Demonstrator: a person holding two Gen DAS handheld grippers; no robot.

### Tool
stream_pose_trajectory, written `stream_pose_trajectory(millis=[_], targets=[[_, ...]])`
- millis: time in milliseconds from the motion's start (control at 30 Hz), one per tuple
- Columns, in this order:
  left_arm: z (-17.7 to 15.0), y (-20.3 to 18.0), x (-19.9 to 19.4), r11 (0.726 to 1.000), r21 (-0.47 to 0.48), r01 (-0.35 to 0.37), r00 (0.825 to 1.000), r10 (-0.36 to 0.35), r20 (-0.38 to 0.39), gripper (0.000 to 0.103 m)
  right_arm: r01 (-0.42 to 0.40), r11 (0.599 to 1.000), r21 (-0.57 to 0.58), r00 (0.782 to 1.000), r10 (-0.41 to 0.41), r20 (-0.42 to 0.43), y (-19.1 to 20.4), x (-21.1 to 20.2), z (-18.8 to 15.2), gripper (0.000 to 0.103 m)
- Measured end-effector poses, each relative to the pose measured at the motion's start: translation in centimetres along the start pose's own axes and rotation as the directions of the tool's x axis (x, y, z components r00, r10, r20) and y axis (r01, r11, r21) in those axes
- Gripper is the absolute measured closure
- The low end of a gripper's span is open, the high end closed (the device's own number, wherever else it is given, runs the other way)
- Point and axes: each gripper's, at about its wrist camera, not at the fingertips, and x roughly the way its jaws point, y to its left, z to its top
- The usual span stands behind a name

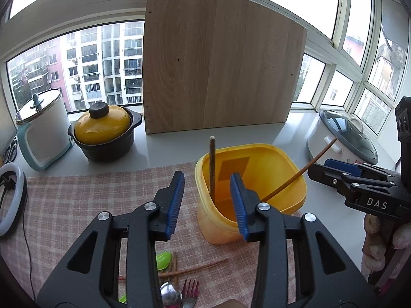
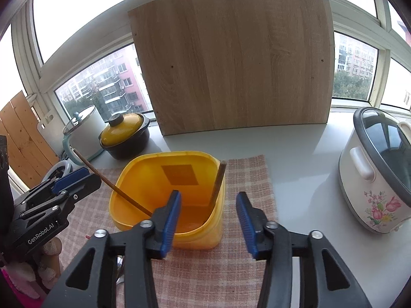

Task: Organize utensils
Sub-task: 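Move both open tools back down to the remaining utensils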

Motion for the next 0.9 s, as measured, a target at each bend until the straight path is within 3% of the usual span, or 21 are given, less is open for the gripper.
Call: stream_pose_trajectory(millis=[333,533,700,767,900], targets=[[-0.6,1.3,-1.5,1.000,0.000,0.007,1.000,-0.007,0.004,0.066,0.032,0.999,-0.004,0.998,-0.032,0.049,1.0,-2.1,-1.0,0.014],[-1.4,2.6,-2.7,1.000,0.025,-0.002,1.000,0.002,0.017,0.066,0.113,0.994,-0.006,0.990,-0.112,0.087,2.1,-3.7,-2.4,0.001],[-2.3,3.8,-3.5,0.998,0.059,-0.010,1.000,0.010,0.003,0.066,0.185,0.983,-0.014,0.976,-0.182,0.121,3.1,-5.1,-3.6,0.000],[-2.6,4.4,-3.9,0.998,0.061,-0.009,1.000,0.010,-0.002,0.058,0.202,0.979,-0.012,0.972,-0.199,0.125,3.5,-5.5,-4.0,0.000],[-3.3,5.3,-4.3,0.997,0.074,-0.007,1.000,0.009,-0.016,0.057,0.221,0.975,0.008,0.967,-0.221,0.129,4.0,-6.4,-4.5,0.000]])
